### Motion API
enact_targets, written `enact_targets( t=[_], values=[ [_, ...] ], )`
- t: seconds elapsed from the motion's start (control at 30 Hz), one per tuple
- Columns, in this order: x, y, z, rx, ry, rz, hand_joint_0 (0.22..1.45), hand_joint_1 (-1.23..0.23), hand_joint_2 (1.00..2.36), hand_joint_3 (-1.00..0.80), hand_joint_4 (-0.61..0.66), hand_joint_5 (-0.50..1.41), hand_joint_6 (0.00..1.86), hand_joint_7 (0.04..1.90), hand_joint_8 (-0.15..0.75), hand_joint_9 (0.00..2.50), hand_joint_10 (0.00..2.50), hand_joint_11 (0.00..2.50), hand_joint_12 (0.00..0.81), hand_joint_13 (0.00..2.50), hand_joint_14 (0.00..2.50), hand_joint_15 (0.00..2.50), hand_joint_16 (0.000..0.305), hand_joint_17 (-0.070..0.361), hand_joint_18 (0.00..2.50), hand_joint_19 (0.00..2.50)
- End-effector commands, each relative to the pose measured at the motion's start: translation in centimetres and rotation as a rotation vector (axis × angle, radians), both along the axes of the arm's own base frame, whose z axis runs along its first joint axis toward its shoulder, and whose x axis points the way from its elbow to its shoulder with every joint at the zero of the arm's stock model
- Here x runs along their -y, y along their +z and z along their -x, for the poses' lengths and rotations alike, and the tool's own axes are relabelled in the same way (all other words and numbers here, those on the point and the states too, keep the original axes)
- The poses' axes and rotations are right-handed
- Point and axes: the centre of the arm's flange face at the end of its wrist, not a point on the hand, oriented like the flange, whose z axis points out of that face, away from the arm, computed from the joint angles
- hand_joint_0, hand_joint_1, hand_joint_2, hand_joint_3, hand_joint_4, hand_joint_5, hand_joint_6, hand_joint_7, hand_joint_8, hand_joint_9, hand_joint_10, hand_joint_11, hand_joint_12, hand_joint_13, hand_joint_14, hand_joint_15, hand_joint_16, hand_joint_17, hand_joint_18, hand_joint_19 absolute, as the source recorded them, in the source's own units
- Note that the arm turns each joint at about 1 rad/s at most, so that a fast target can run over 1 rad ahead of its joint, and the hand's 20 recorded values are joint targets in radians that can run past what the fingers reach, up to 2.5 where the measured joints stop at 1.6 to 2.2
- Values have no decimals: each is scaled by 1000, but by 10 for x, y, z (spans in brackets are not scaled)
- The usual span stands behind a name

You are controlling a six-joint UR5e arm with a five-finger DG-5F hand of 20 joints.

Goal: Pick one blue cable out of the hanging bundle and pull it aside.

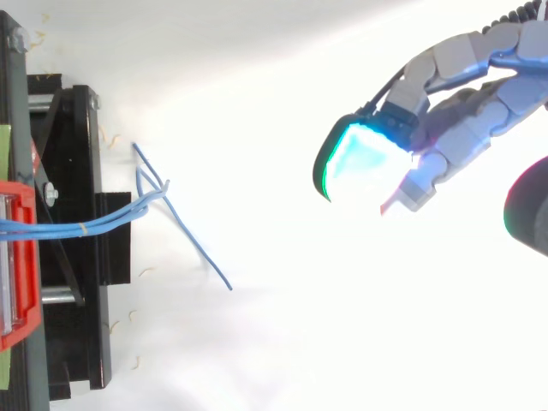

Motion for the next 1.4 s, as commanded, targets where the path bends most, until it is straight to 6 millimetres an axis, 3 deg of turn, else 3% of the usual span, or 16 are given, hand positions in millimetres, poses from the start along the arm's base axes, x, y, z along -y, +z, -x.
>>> enact_targets(
  t=[0.0,0.57,0.73,0.9,1.23,1.37],
  values=[
    [1,-1,-1,1,-16,45,519,-541,1004,-441,244,-193,502,770,259,694,4,176,348,481,8,229,41,91,267,475],
    [-3,-29,-15,-29,-20,112,461,-509,1000,-500,222,-230,502,746,278,530,2,117,393,398,7,193,52,118,209,437],
    [2,-30,-25,31,-59,107,465,-501,1000,-500,233,-228,502,749,284,543,2,117,399,417,7,192,54,122,245,459],
    [3,-48,-34,33,-77,110,467,-503,1000,-500,242,-226,502,746,288,557,2,115,401,432,7,199,55,124,271,457],
    [5,-48,-35,38,-95,114,470,-507,1000,-500,248,-225,502,747,290,564,4,128,407,459,7,215,55,124,305,470],
    [7,-59,-42,49,-122,114,471,-505,1000,-500,251,-224,502,743,291,572,3,123,409,478,7,211,56,126,321,469]
  ],
)
